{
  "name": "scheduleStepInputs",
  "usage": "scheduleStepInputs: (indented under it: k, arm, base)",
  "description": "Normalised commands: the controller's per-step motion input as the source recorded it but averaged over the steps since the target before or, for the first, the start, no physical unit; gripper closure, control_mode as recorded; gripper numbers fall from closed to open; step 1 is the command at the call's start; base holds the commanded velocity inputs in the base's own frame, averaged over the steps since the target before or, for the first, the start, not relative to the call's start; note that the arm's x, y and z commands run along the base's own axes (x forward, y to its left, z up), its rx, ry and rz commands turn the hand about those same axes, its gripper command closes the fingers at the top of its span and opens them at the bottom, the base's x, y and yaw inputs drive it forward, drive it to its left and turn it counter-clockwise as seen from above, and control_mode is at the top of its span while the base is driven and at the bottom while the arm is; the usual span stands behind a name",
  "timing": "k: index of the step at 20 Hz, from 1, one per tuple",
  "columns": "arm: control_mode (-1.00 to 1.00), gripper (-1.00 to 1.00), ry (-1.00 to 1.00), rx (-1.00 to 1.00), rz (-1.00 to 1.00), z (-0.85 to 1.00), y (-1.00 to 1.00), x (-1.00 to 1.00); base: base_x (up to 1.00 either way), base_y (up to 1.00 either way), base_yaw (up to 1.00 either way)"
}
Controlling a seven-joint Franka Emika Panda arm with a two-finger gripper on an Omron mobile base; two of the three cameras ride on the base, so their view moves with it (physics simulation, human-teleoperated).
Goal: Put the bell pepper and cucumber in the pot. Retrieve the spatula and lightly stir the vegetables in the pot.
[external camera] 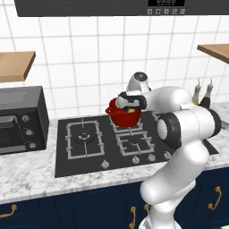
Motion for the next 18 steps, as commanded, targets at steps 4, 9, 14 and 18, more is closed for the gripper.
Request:
scheduleStepInputs:
  k: [4,9,14,18]
  arm:
    - [-1.00,1.00,0.05,0.00,0.00,-0.21,0.00,0.11]
    - [-1.00,1.00,0.05,0.00,0.00,-0.16,0.00,0.09]
    - [-1.00,-1.00,0.01,0.00,0.00,-0.03,0.00,0.02]
    - [-1.00,-1.00,0.00,0.00,0.00,0.00,0.00,0.00]
  base:
    - [0.00,0.00,0.00]
    - [0.00,0.00,0.00]
    - [0.00,0.00,0.00]
    - [0.00,0.00,0.00]
